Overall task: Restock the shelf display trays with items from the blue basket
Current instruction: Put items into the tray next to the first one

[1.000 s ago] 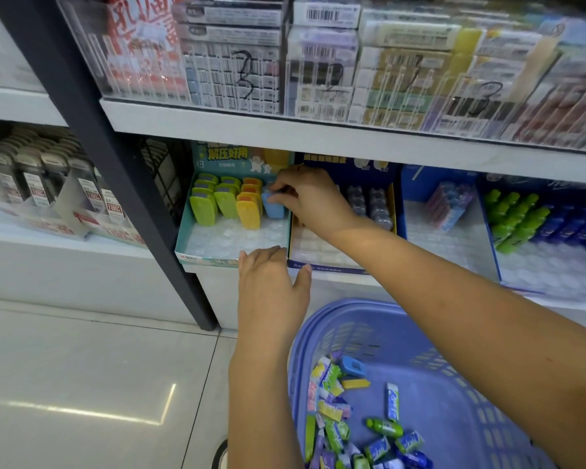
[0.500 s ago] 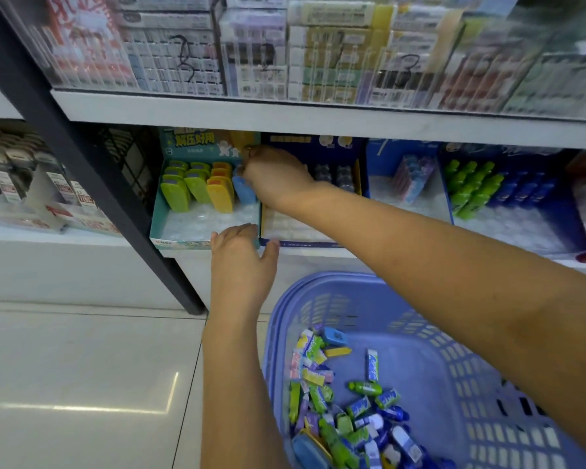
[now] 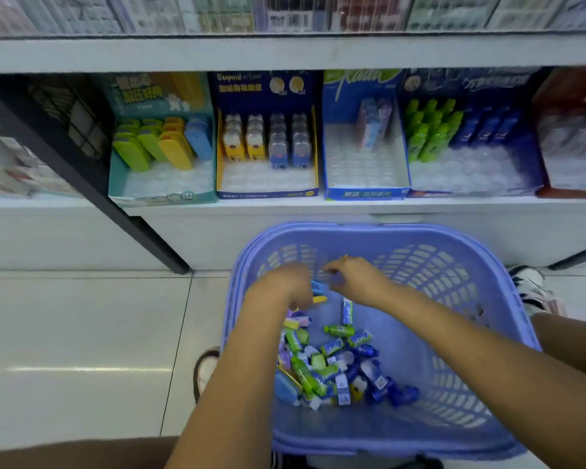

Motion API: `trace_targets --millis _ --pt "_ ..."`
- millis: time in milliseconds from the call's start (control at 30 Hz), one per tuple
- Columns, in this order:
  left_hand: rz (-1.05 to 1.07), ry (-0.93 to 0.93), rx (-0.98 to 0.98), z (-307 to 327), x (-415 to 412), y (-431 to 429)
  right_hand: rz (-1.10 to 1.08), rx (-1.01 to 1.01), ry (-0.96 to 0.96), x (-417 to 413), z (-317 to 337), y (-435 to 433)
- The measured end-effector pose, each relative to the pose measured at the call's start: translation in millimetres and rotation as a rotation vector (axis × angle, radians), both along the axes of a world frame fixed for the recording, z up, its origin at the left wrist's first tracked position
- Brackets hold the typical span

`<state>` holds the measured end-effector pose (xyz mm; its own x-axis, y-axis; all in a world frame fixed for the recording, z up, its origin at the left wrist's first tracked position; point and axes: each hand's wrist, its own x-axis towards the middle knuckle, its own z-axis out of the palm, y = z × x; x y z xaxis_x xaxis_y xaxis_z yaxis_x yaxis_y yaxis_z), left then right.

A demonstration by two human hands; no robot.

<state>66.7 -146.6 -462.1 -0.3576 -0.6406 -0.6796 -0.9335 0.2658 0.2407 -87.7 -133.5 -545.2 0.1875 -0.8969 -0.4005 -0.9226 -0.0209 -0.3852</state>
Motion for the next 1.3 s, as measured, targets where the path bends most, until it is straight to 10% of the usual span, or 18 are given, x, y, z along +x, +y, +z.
trace_targets --millis 200,600,1033,1300 --pt "-0.192 -0.300 0.152 -66.6 2.7 47.1 -0.055 0.129 -0.062 0.7 -86.5 9.1" --pt "-0.262 -0.319 0.125 -95.8 17.0 68.5 -0.079 -0.085 0.091 27.1 -135.6 18.8" --pt "-0.254 -0.289 0.140 -106.9 20.9 70.1 -0.355 0.208 -0.123 12.0 -118.3 19.3" --pt "-0.063 -0.177 0.361 -84.8 28.5 45.7 -0.603 0.493 -0.828 -24.2 -41.3 22.5"
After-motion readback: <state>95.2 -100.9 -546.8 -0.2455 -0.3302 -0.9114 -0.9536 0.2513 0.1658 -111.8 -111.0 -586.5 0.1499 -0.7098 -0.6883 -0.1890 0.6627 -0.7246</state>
